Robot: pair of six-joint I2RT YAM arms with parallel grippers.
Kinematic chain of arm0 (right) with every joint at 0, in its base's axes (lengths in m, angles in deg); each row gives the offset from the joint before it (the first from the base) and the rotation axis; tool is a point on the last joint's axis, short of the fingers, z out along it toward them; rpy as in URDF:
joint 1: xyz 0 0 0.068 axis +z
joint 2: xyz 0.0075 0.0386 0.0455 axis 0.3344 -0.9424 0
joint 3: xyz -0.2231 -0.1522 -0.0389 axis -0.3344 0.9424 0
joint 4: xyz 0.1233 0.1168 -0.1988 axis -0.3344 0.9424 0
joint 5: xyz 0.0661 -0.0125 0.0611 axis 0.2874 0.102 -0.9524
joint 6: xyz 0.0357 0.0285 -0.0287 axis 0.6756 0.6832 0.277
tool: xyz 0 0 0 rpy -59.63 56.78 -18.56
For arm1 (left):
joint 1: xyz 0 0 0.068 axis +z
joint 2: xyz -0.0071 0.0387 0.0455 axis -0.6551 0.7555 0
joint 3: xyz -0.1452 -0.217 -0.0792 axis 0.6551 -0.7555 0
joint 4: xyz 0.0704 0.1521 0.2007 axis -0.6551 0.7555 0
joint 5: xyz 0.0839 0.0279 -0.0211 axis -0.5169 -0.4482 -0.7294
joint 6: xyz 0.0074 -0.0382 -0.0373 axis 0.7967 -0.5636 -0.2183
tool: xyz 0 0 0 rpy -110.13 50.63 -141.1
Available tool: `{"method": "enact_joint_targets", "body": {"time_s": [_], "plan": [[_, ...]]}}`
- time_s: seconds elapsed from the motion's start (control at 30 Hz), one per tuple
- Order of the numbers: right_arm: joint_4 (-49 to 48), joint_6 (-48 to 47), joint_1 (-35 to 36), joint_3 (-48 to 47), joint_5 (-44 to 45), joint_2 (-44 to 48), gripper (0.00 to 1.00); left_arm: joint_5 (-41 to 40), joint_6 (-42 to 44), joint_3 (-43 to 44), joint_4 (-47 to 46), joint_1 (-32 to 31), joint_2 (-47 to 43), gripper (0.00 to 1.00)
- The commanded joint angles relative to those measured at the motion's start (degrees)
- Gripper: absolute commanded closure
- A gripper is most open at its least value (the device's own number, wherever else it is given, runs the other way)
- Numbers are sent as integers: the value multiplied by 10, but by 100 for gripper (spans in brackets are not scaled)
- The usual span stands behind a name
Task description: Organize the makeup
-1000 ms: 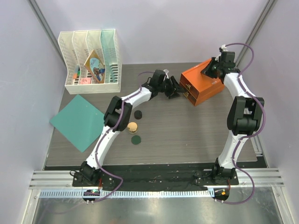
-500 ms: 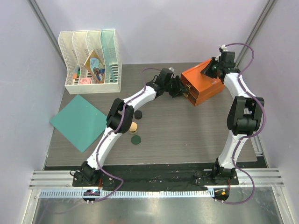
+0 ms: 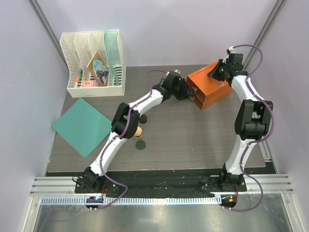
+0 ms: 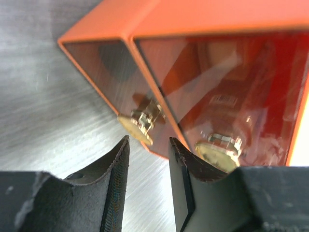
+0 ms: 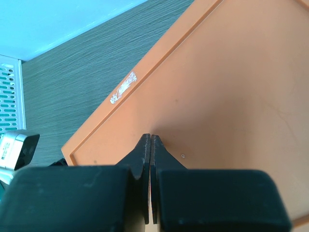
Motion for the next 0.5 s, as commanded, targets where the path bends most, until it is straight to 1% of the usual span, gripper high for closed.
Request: {"method": "enact_joint_targets", "body": {"time_s": [0.0,0.1,0.23,0.47], "plan": [[202,-34,-1,75,73,-108,99,-22,9,49,-1,-1,24,62],[204,-34,-1,75,73,-108,99,-21,8,51,-14,-2,33,62],[205,-34,-2,74,75,-105,99,-19,15,65,12,-1,45,63],[206,-35,-2,75,77,-105,99,-1,41,49,39,-6,37,69]]}}
